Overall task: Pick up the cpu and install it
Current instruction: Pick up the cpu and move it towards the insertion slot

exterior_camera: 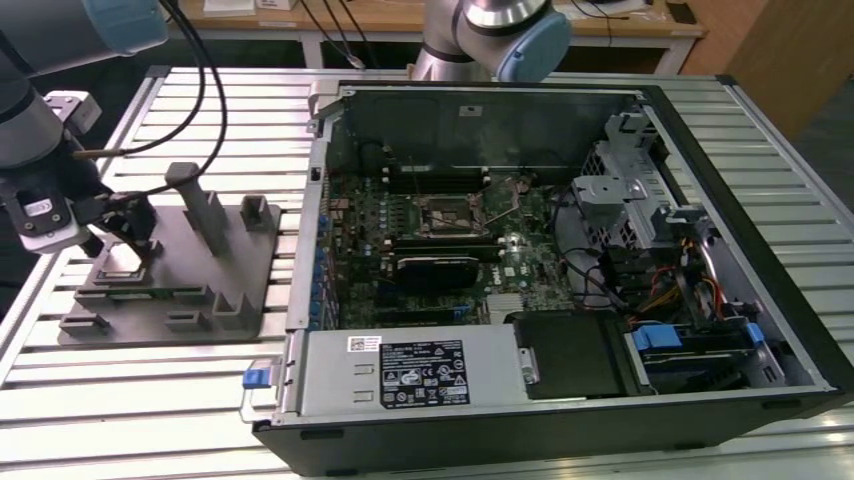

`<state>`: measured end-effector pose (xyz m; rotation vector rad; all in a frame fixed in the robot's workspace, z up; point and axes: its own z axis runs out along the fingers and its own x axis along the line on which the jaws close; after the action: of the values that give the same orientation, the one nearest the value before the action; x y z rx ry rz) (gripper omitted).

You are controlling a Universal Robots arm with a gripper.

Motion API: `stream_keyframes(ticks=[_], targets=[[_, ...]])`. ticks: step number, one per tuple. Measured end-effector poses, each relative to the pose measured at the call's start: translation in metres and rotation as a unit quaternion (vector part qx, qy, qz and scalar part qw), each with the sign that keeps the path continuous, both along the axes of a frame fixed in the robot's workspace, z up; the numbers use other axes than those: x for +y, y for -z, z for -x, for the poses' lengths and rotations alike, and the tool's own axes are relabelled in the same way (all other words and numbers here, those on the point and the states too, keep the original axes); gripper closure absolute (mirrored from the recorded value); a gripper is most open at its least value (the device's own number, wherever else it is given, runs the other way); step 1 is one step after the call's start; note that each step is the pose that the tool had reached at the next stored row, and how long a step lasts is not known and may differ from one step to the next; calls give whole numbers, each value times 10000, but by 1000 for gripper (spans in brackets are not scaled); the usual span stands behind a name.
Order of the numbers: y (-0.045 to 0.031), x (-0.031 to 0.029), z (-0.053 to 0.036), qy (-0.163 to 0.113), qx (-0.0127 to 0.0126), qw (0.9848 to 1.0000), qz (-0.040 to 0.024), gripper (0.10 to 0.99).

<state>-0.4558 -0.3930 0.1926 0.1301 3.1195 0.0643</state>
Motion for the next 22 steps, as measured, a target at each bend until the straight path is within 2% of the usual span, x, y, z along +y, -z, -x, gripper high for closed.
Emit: stream_keyframes(ticks=[13,22], targets=[[35,-3,-16,-77,0,10000,2,439],[61,-26,-17,-165,0,9999,4,439]])
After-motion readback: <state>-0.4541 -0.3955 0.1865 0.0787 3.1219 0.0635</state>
